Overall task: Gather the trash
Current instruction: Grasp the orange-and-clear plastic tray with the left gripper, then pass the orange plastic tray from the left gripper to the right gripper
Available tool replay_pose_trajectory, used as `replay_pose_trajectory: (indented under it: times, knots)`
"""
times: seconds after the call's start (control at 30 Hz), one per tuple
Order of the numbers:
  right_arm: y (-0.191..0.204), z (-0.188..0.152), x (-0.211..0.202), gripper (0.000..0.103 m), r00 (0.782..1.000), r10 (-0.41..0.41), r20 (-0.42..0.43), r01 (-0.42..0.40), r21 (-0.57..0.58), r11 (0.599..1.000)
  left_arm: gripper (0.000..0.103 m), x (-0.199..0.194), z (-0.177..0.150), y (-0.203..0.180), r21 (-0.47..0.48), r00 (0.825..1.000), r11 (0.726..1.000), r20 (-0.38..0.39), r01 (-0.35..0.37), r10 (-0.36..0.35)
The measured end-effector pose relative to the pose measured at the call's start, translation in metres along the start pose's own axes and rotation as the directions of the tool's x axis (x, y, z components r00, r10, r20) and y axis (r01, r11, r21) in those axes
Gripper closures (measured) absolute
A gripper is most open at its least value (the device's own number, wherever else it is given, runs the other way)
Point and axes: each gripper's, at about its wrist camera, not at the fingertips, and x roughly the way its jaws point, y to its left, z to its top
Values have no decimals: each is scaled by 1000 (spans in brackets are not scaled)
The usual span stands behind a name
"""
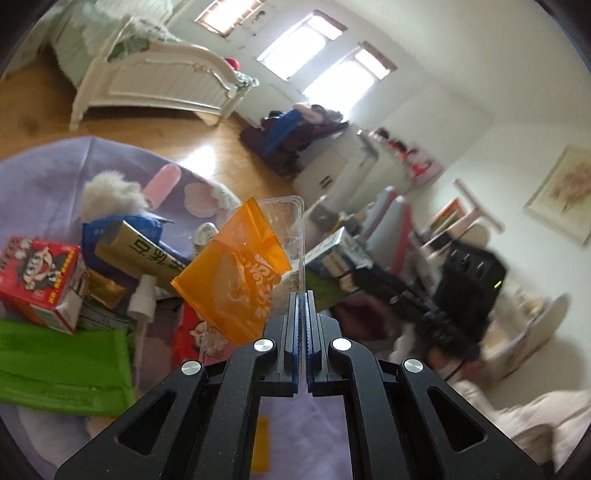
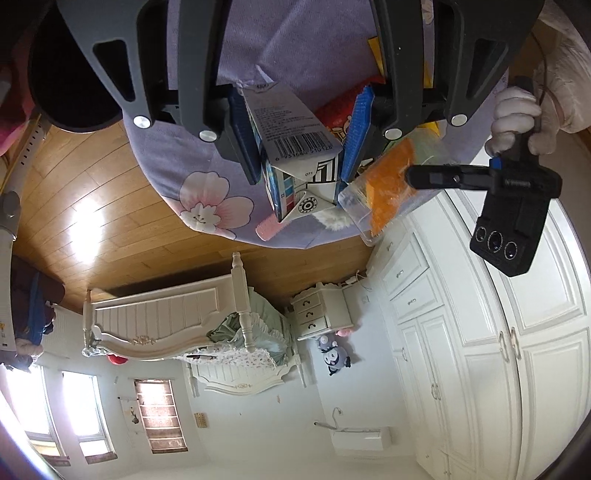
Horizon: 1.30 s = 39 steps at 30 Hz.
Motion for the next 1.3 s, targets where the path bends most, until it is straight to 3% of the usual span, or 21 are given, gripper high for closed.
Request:
replay_pose_trajectory:
  times: [0.07, 0.17, 0.2, 0.3, 0.4, 0.5, 0.6, 0.67, 0.73, 0.77, 0.8, 0.83, 0.97, 1.1, 1.17, 1.3]
  knots:
    - [-2, 1, 2, 57, 998, 53, -40, -53, 9, 999, 99, 12, -9, -24, 128, 995, 988, -29, -88, 93]
    - [-5, 11, 2, 45, 989, 135, -59, -134, 18, 991, 99, 17, -23, -62, 360, 977, 916, -46, -179, 209]
    - [-2, 15, 1, 38, 985, 166, -50, -165, 5, 986, 99, 16, -23, -68, 400, 974, 898, -53, -182, 221]
    - [14, 29, 4, 33, 961, 269, -69, -273, -64, 960, 99, 11, -30, -84, 510, 963, 841, -83, -180, 257]
    - [42, 34, 13, 33, 950, 281, -137, -305, -212, 928, 99, 10, -38, -98, 600, 948, 782, -118, -169, 296]
    - [75, 30, 25, 34, 921, 289, -262, -370, -354, 859, 99, 6, -43, -107, 659, 943, 739, -137, -141, 302]
    - [95, 21, 41, 46, 886, 252, -390, -417, -430, 801, 99, -9, -49, -109, 696, 945, 711, -157, -101, 288]
    - [101, 13, 53, 56, 847, 231, -478, -463, -452, 763, 99, -15, -54, -103, 714, 942, 694, -168, -87, 292]
    - [103, 4, 59, 76, 835, 189, -516, -468, -487, 737, 99, -13, -59, -100, 727, 935, 683, -186, -77, 303]
    - [103, 2, 60, 77, 830, 185, -526, -475, -494, 728, 99, -12, -62, -99, 730, 930, 679, -194, -75, 312]
    - [104, 1, 58, 85, 831, 188, -524, -480, -504, 718, 99, -10, -65, -98, 737, 926, 671, -194, -81, 325]
    - [104, -2, 55, 85, 830, 197, -522, -488, -506, 711, 99, -8, -67, -96, 740, 922, 666, -187, -94, 339]
    - [101, -5, 43, 87, 859, 211, -467, -461, -525, 715, 99, -12, -63, -90, 705, 930, 702, -185, -100, 318]
    - [78, 8, 21, 88, 901, 301, -312, -417, -430, 801, 99, -7, -58, -84, 700, 929, 705, -175, -115, 326]
    - [59, 17, 3, 88, 927, 320, -194, -371, -362, 855, 99, -2, -56, -85, 700, 930, 703, -166, -124, 329]
    - [18, 28, -41, 88, 975, 211, 69, -194, -196, 961, 99, 7, -43, -94, 660, 948, 736, -113, -151, 296]
